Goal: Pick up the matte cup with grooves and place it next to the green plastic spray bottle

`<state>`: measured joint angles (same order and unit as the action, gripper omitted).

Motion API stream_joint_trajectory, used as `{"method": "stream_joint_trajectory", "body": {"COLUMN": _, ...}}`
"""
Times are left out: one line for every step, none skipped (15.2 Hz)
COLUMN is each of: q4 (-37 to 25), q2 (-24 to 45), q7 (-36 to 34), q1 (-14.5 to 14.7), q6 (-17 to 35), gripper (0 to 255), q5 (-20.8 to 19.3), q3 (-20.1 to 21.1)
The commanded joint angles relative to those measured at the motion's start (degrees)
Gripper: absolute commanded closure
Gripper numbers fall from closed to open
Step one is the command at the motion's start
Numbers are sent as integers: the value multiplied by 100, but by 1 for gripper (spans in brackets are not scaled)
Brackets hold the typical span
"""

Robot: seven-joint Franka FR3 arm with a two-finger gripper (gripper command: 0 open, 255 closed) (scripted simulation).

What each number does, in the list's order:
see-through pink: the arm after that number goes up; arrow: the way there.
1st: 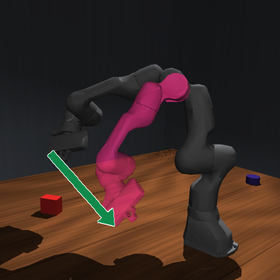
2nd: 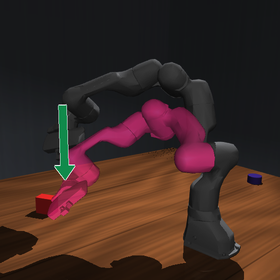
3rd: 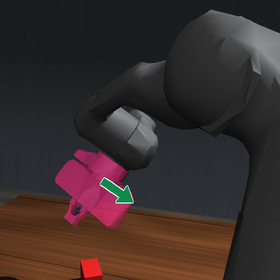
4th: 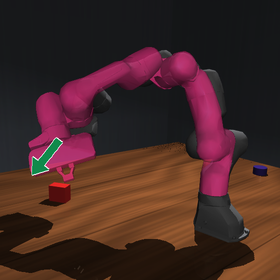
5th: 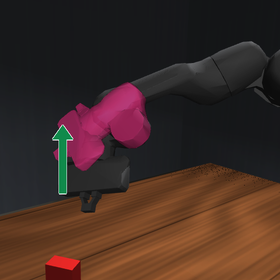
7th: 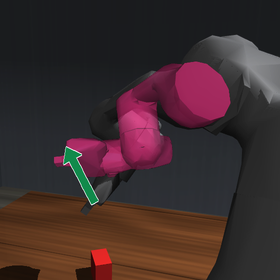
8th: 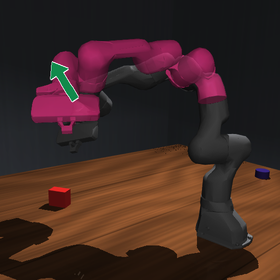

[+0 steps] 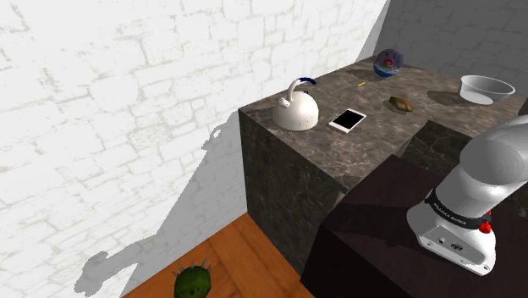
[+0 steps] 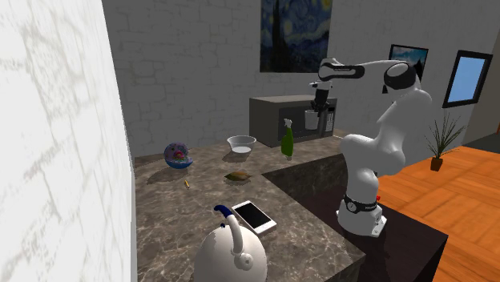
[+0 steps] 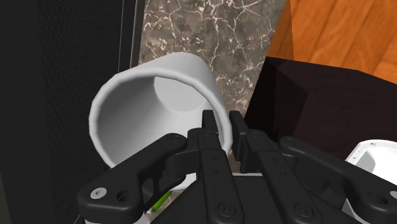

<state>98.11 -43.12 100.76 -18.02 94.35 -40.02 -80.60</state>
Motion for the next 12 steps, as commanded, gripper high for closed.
{"method": "stream_joint_trajectory", "body": {"q4": 159, "q2": -49, "q7": -28, "q1": -56, "q6": 128, "gripper": 255, "q5": -55, "q3": -24}}
{"method": "stream_joint_trajectory", "body": {"q4": 227, "q2": -71, "q7": -44, "q1": -70, "q6": 189, "gripper": 255, "q5": -82, "q3": -46}}
{"method": "stream_joint_trajectory", "body": {"q4": 294, "q2": -92, "q7": -59, "q1": -81, "q6": 249, "gripper": 255, "q5": -109, "q3": -69}}
{"method": "stream_joint_trajectory", "body": {"q4": 360, "q2": -113, "q7": -75, "q1": -92, "q6": 309, "gripper": 255, "q5": -137, "q3": -95}}
{"method": "stream_joint_trajectory", "body": {"q4": 424, "q2": -134, "q7": -90, "q1": -101, "q6": 369, "gripper": 255, "q5": -165, "q3": -121}}
{"method": "stream_joint_trajectory", "body": {"q4": 486, "q2": -155, "q7": -105, "q1": -108, "q6": 428, "gripper": 255, "q5": -194, "q3": -149}}
{"method": "stream_joint_trajectory", "body": {"q4": 547, "q2": -175, "q7": -121, "q1": -114, "q6": 487, "gripper": 255, "q5": -223, "q3": -179}}
{"method": "stream_joint_trajectory", "body": {"q4": 607, "q2": -195, "q7": -136, "q1": -119, "q6": 546, "gripper": 255, "q5": -253, "q3": -209}}
{"method": "stream_joint_trajectory", "body": {"q4": 665, "q2": -215, "q7": -151, "q1": -123, "q6": 605, "gripper": 255, "q5": -283, "q3": -242}}
{"method": "stream_joint_trajectory", "body": {"q4": 722, "q2": -235, "q7": -166, "q1": -125, "q6": 663, "gripper": 255, "q5": -313, "q3": -275}}
{"method": "stream_joint_trajectory", "body": {"q4": 777, "q2": -254, "q7": -181, "q1": -126, "q6": 721, "gripper": 255, "q5": -344, "q3": -310}}
{"method": "stream_joint_trajectory", "body": {"q4": 831, "q2": -273, "q7": -196, "q1": -126, "q6": 779, "gripper": 255, "q5": -375, "q3": -346}}
